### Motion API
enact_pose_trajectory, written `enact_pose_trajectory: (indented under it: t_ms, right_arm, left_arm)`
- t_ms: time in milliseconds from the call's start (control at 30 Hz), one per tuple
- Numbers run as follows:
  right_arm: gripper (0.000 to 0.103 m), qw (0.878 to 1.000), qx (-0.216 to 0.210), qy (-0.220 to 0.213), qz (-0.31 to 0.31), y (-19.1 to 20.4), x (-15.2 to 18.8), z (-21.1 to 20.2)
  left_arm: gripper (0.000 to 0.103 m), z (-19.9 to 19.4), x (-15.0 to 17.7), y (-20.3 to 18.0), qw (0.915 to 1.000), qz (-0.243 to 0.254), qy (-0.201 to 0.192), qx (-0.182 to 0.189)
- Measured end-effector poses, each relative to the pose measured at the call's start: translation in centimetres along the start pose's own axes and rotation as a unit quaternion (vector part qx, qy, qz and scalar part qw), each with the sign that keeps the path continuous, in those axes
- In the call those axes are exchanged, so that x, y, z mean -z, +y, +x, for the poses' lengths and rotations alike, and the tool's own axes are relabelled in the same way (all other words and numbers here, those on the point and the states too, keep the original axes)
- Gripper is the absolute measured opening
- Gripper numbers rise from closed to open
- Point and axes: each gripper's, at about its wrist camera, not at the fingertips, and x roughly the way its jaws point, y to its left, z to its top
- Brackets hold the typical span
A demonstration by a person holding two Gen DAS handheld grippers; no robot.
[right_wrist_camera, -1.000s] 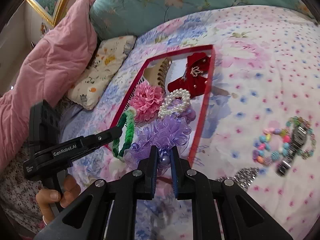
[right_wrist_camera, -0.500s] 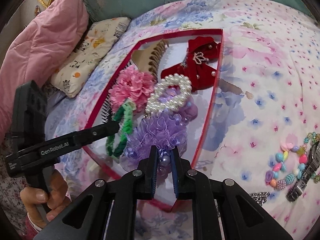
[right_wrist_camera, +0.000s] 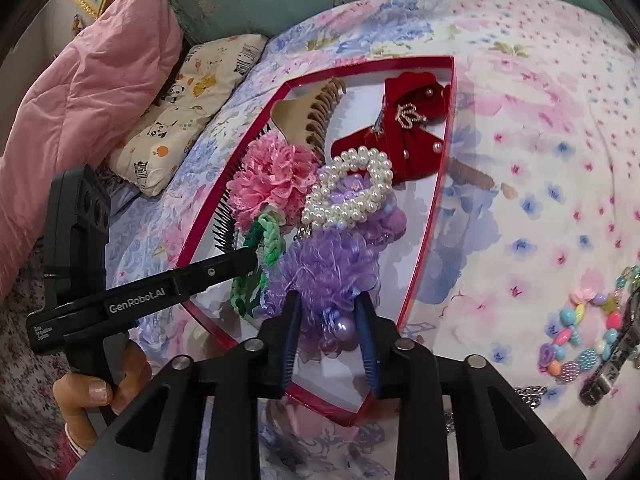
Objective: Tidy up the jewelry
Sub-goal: 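Open both tools, dropping the hair tie and scrunchie into the tray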
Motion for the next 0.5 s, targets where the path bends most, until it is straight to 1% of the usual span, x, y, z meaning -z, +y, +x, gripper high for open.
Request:
enact_pose_trajectory:
  t_ms: [33,67,133,167,300,333,367,400,433,500]
  right_arm:
    - [0.039,1.000,0.002,-0.003,-0.001,0.0,0.0,-0.2]
    - [0.039,1.000,0.002,-0.006,-0.002,0.0,0.1,-0.5]
    - [0.039,1.000,0.003,-0.016,0.003,-0.2,0.2,-1.2]
    - [0.039,1.000,0.002,-0.022,0.007,-0.4,0.2,-1.5]
    - [0.039,0.999,0.000,-0.035,0.021,-1.0,0.3,-2.6]
    - [0.039,0.999,-0.001,-0.040,0.025,-1.2,0.4,-3.0]
    - [0.039,0.999,-0.001,-0.042,0.027,-1.4,0.5,-3.3]
    - [0.039,0.998,-0.002,-0.046,0.031,-1.6,0.6,-3.7]
    - [0.039,0.998,-0.003,-0.049,0.036,-1.9,0.6,-4.0]
    - [0.039,0.997,-0.002,-0.056,0.046,-2.5,0.9,-4.9]
  left_arm:
    - [0.013,0.0,0.0,0.0,1.0000,-0.001,0.000,-0.001]
    - [0.020,-0.1,0.0,0.1,1.0000,-0.002,-0.001,-0.003]
    - [0.030,-0.1,0.0,0.2,1.0000,-0.005,-0.001,-0.003]
    - [0.032,-0.2,0.0,0.1,1.0000,-0.005,-0.003,-0.004]
    - [0.032,-0.5,0.3,-0.2,1.0000,0.001,-0.002,-0.009]
    - [0.034,-0.6,0.4,-0.3,1.0000,0.004,-0.001,-0.009]
    - [0.039,-0.6,0.5,-0.5,0.9999,0.007,-0.001,-0.010]
    - [0.042,-0.8,0.7,-0.7,0.9999,0.009,-0.003,-0.011]
    - [0.044,-0.9,0.8,-0.8,0.9999,0.010,-0.005,-0.013]
    - [0.044,-1.1,1.0,-1.0,0.9998,0.011,-0.007,-0.013]
